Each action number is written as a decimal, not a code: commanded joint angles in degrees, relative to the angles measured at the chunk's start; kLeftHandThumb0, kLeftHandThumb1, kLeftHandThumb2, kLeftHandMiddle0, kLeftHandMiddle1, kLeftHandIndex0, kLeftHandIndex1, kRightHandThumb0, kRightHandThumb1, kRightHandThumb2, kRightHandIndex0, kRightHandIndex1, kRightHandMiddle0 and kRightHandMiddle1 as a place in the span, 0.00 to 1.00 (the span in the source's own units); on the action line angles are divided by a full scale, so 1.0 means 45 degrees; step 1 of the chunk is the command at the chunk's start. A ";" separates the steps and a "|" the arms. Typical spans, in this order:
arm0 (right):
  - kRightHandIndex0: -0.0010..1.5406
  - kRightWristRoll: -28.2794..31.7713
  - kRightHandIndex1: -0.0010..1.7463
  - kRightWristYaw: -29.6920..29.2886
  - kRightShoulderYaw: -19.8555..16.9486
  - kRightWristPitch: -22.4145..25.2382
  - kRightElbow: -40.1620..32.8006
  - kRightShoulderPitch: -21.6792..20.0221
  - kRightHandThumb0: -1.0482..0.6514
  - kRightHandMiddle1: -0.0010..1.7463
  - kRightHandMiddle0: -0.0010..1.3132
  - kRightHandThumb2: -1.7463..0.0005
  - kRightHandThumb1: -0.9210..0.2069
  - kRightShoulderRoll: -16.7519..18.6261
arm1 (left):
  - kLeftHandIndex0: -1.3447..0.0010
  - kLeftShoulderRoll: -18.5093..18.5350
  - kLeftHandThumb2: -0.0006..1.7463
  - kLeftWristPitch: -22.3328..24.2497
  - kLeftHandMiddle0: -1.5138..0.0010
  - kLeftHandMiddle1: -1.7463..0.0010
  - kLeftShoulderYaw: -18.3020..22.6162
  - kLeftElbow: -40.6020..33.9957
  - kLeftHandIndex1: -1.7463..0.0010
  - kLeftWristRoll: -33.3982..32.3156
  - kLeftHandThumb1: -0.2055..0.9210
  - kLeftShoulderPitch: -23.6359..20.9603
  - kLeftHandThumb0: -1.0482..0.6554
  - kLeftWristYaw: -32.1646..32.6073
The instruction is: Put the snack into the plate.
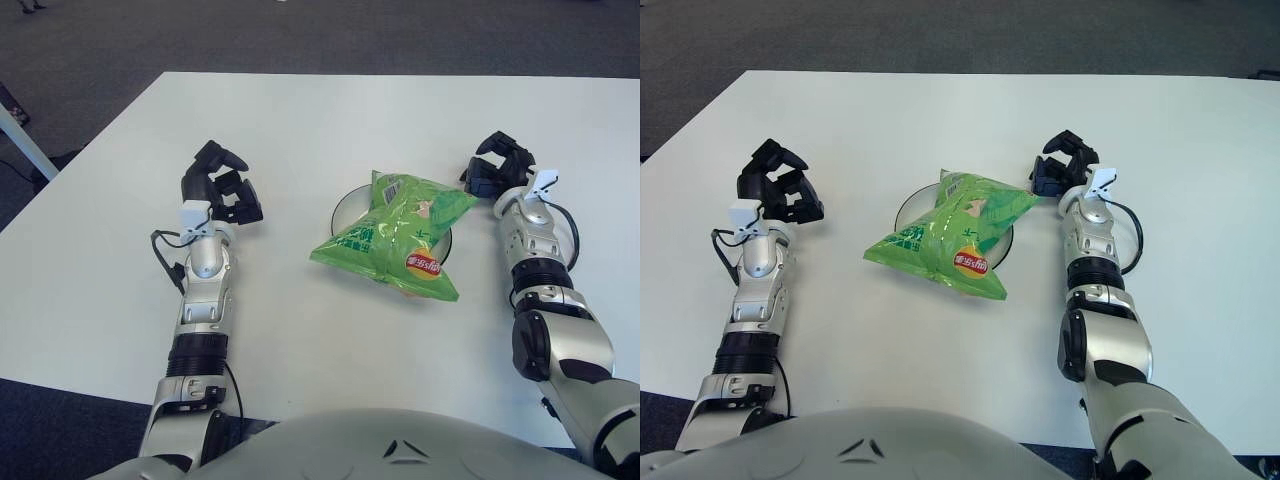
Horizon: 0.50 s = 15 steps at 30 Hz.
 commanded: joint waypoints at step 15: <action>0.62 0.0709 0.94 -0.1154 0.0019 0.2643 -0.6232 0.4283 0.62 1.00 0.53 0.00 0.90 0.1907 | 0.36 -0.1360 0.96 0.1374 0.13 0.00 -0.0586 -0.0976 0.00 -0.0466 0.20 0.2512 0.25 0.0201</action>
